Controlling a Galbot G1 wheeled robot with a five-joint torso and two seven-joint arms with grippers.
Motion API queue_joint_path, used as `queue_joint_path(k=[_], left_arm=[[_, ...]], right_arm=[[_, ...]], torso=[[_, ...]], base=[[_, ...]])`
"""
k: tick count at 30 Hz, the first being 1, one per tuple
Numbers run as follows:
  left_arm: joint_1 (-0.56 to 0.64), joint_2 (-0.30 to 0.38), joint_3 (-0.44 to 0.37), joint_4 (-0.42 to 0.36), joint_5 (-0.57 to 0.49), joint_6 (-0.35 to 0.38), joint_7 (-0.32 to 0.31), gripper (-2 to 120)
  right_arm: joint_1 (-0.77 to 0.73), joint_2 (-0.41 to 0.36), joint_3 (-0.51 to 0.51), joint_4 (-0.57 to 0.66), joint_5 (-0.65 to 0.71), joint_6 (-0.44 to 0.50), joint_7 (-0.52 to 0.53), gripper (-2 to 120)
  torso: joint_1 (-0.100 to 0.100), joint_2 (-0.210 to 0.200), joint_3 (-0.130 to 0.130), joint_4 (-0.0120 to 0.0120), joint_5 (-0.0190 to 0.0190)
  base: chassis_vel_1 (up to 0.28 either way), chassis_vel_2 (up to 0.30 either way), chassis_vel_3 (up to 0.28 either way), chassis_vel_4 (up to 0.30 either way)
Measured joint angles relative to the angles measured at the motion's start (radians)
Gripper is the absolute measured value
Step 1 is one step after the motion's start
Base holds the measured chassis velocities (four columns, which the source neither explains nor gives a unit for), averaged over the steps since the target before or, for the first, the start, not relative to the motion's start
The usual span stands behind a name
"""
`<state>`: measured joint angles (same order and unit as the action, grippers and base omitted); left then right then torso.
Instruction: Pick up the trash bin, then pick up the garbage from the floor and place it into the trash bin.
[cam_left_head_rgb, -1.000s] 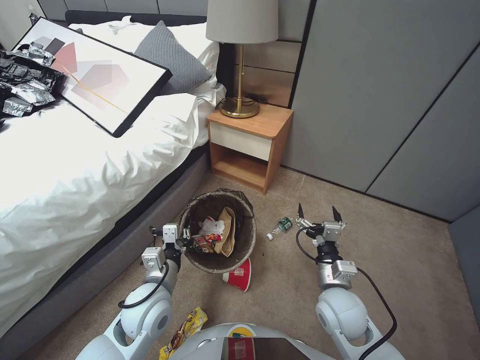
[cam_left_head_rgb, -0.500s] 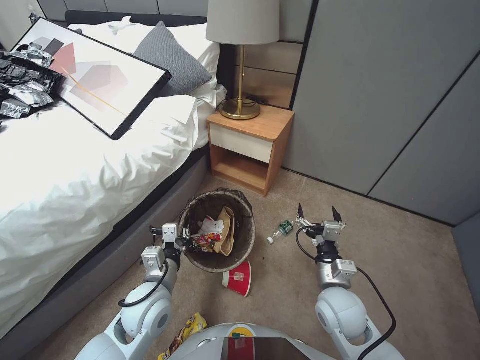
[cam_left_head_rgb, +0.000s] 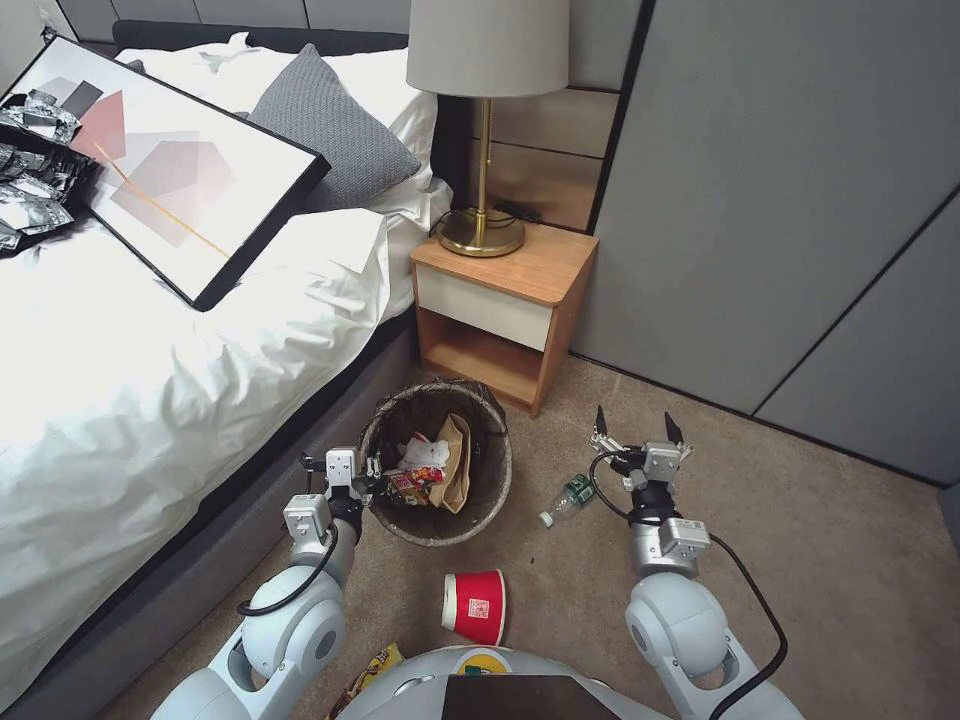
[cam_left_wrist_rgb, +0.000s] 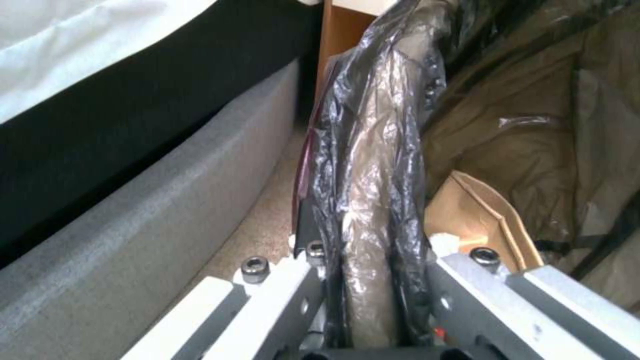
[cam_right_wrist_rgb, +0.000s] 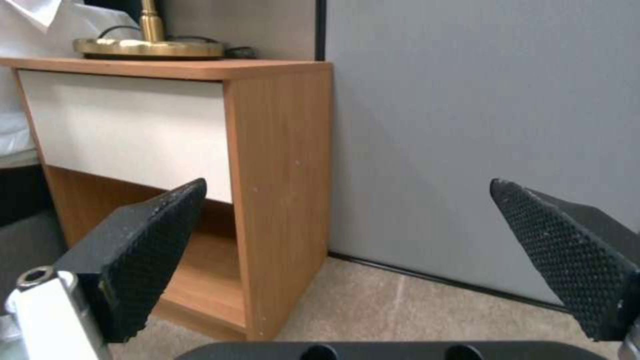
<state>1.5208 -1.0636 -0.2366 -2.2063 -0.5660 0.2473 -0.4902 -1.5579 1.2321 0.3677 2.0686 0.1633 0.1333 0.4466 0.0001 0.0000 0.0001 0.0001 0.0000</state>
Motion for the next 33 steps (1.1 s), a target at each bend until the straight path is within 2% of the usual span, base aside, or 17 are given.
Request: queue_joint_path(k=[3, 9, 12, 17, 19, 20, 27, 33], left_arm=[[0.000, 0.001, 0.001, -0.001, 0.000, 0.000, 0.000, 0], [0.000, 0.001, 0.002, -0.001, 0.001, 0.000, -0.001, 0], [0.000, 0.001, 0.003, -0.001, 0.001, 0.000, -0.001, 0], [0.001, 0.001, 0.003, 0.000, 0.002, 0.000, 0.000, 0], [0.002, 0.001, 0.003, -0.001, 0.002, 0.000, 0.000, 0], [0.002, 0.001, 0.003, -0.001, 0.002, 0.000, 0.000, 0], [0.002, 0.004, -0.001, -0.004, 0.002, 0.000, 0.000, 0], [0.002, 0.005, -0.001, -0.004, 0.001, -0.001, 0.000, 0]], right_arm=[[-0.002, -0.009, 0.000, 0.002, 0.003, -0.002, 0.002, 100], [0.008, -0.084, -0.006, 0.030, 0.099, -0.075, 0.030, 100], [0.032, -0.166, -0.029, 0.055, 0.248, -0.170, 0.063, 100], [0.072, -0.227, -0.063, 0.063, 0.371, -0.238, 0.103, 100], [0.122, -0.255, -0.092, 0.059, 0.477, -0.282, 0.138, 100], [0.122, -0.255, -0.092, 0.059, 0.477, -0.282, 0.138, 100], [0.212, -0.264, -0.148, 0.013, 0.720, -0.356, 0.202, 100], [0.236, -0.257, -0.165, -0.008, 0.775, -0.370, 0.227, 100]], torso=[[0.000, 0.000, 0.000, -0.0003, 0.0000], [0.000, 0.000, 0.000, 0.0001, 0.0000], [0.000, 0.000, 0.000, -0.0001, 0.0001], [0.000, 0.000, 0.000, -0.0001, 0.0001], [0.000, 0.000, 0.000, 0.0000, 0.0000], [0.000, 0.000, 0.000, 0.0000, 0.0000], [0.000, 0.000, 0.000, -0.0001, 0.0000], [0.000, 0.000, 0.000, -0.0002, 0.0000]], base=[[0.010, -0.013, -0.023, 0.010], [0.000, 0.000, 0.000, 0.000], [0.000, 0.000, 0.000, 0.000], [0.000, 0.000, 0.000, 0.000], [0.000, 0.000, 0.000, 0.000], [0.000, 0.000, 0.000, 0.000], [0.000, 0.000, 0.000, 0.000], [0.000, 0.000, 0.000, 0.000]])
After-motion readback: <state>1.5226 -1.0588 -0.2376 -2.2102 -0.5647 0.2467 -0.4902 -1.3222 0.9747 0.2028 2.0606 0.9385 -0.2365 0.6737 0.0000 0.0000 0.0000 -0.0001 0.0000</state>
